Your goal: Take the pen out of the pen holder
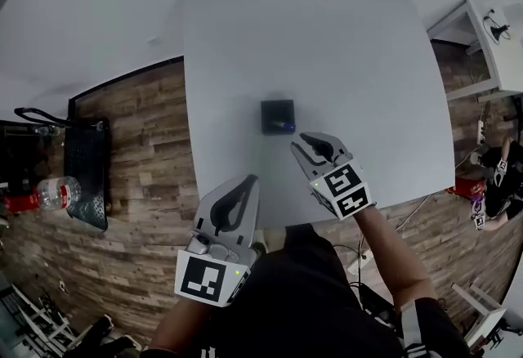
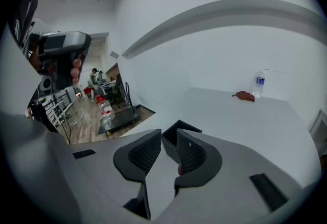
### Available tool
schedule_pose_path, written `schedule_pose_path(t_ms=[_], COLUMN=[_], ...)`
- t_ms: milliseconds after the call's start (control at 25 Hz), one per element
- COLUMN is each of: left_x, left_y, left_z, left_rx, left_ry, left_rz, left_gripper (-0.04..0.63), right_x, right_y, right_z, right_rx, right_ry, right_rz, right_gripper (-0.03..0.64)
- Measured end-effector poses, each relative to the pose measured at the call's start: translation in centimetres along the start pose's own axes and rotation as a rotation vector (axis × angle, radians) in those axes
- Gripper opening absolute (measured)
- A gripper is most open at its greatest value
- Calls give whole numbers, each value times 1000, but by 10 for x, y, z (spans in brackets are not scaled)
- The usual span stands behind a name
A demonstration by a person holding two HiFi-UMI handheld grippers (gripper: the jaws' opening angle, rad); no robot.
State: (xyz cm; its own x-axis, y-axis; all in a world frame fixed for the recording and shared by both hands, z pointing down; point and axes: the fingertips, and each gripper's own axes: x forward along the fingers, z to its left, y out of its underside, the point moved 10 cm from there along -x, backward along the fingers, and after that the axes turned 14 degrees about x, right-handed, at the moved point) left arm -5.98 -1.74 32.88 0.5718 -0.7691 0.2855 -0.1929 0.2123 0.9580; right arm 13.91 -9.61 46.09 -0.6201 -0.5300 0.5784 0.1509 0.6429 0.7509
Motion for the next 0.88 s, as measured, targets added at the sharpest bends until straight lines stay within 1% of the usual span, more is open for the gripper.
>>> schedule_pose_path(t_ms=[240, 440, 520, 640, 720, 880], left_x=[18, 23, 22, 22, 22, 21], left_y=[7, 13, 14, 15, 17, 18], left_z=[7, 11, 15, 19, 21, 22], left_rx=[-38, -80, -83, -70, -80, -90], left_ry=[-47, -63, -76, -101, -104, -106], left_rz=[47, 87, 81, 44, 61, 65], left_gripper=[8, 8, 8, 8, 8, 8], right_x=[40, 59, 65, 71, 72, 73], right_y=[6, 13, 15, 19, 20, 20], right_z=[-26, -27, -27, -30, -31, -29], right_rx=[-116, -189, -214, -250, -267, -290], right_ry=[-35, -42, -36, -27, -27, -38], right_rz=[131, 187, 206, 233, 241, 256], right_gripper=[78, 84, 84, 84, 84, 72])
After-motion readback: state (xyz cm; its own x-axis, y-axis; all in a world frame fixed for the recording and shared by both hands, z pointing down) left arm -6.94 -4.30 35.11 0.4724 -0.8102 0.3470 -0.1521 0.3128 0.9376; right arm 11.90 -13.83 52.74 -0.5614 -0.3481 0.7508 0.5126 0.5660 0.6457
